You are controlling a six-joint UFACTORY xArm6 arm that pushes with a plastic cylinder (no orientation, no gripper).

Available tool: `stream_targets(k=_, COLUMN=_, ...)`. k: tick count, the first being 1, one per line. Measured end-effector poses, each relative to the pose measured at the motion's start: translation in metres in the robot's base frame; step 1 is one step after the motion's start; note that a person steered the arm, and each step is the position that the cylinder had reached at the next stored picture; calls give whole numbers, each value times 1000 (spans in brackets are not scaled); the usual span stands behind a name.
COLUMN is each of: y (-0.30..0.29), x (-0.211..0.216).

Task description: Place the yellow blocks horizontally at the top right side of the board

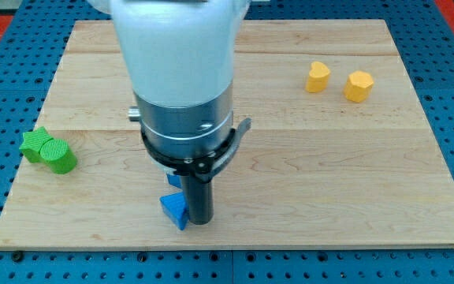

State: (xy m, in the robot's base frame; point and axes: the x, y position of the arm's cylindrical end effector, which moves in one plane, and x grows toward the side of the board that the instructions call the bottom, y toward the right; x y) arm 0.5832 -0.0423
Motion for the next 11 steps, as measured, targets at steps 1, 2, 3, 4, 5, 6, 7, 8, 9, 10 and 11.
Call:
stream_targets(k=1, y=39, x=0)
stream_targets(k=2, y=108, x=-27)
stream_targets(k=3, y=189, x=-85)
stream_targets(k=4, y=230, x=-109)
stream_targets(k=5, y=232, x=-116)
stream_targets(k=6, y=232, x=-147)
stream_targets(k=7, y=232, x=-180)
stream_targets(k=8, y=236, x=-204)
stream_targets(k=9, y=248, x=-224)
stream_targets(k=10, y=248, x=-258)
stream_targets(k=11, y=248, x=-246)
